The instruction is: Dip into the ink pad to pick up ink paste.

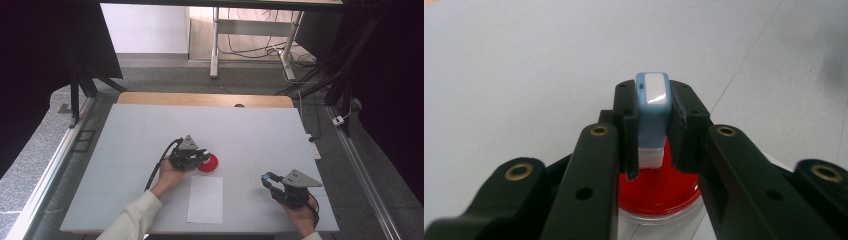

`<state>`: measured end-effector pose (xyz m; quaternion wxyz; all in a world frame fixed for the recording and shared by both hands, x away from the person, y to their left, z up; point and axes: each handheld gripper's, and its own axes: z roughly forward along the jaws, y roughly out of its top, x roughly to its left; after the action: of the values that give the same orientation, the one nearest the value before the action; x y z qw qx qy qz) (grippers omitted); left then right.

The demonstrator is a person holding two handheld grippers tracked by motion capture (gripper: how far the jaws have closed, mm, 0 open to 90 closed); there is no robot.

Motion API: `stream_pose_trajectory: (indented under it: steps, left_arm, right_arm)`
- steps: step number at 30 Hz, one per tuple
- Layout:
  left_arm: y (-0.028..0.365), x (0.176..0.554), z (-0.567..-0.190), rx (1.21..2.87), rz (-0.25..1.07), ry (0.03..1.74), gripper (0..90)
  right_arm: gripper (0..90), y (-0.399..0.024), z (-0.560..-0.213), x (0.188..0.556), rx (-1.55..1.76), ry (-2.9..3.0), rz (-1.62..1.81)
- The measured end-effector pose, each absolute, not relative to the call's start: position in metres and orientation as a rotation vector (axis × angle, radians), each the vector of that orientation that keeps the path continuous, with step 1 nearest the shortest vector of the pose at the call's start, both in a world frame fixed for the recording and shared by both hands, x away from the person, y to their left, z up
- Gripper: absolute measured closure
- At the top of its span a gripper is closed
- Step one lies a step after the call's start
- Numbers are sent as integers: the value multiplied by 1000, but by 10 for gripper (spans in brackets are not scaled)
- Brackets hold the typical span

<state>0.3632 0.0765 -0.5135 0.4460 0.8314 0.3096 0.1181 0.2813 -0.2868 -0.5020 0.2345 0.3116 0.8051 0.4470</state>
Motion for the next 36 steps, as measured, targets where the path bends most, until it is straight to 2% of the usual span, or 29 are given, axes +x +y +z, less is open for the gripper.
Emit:
stream_pose_trajectory:
  steps: [36]
  left_arm:
    - [76,358,-519,2084,335,740,760]
  right_arm:
    - [645,-287,-501,280,857,2203,1237]
